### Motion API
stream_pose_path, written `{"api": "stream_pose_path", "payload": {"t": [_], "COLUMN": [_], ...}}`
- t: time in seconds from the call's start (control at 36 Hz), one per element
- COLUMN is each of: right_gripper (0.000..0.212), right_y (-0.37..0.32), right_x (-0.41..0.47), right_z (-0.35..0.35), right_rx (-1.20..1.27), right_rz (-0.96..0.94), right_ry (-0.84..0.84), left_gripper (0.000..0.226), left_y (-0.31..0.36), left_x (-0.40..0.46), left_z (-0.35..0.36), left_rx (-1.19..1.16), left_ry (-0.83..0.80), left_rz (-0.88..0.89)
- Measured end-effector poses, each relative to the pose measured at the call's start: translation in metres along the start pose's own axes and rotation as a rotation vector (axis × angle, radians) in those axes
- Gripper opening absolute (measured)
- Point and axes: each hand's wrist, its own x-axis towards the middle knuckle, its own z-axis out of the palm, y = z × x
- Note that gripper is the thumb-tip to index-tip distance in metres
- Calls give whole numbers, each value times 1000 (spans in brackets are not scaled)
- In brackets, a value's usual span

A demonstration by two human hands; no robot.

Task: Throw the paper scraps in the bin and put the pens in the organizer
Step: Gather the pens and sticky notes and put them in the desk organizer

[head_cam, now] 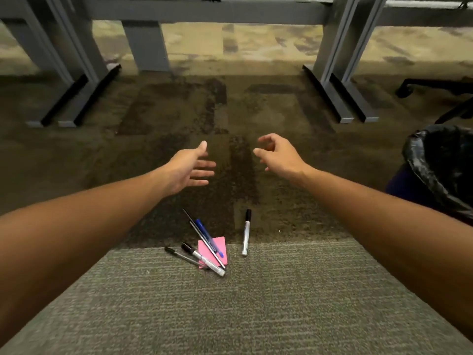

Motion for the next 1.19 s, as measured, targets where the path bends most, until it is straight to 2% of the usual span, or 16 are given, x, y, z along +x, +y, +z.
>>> {"api": "stream_pose_path", "payload": {"t": [0.17,0.25,0.33,0.5,0.61,0.72,0.81,0.89,1.03,1.11,1.19], "right_gripper": [24,31,28,24,13,15,4,19,26,25,20], "right_y": [15,21,27,39,46,54,60,69,78,82,86], "right_x": [4,1,-2,-9,-14,-21,-25,-26,-28,-29,-28], "right_z": [44,65,82,101,104,103,104,109,114,120,125], "right_rx": [-48,-114,-178,-323,-380,-479,-553,-592,-677,-704,-741], "right_rz": [65,81,117,221,293,348,400,452,529,570,576], "right_ry": [-106,-116,-137,-203,-249,-323,-368,-380,-463,-555,-567], "left_gripper": [49,46,42,27,15,22,27,35,35,31,26], "left_y": [-49,-70,-88,-118,-135,-149,-156,-160,-158,-159,-161], "left_x": [-6,-7,-9,-10,-9,-8,-6,-4,-3,-2,0], "left_z": [-20,-27,-32,-39,-38,-29,-18,-8,-1,1,2], "left_rx": [34,40,83,272,486,619,633,639,667,688,681], "left_ry": [27,78,104,128,145,146,153,172,210,196,146], "left_rz": [-66,-86,-118,-149,-277,-470,-522,-545,-492,-488,-523]}}
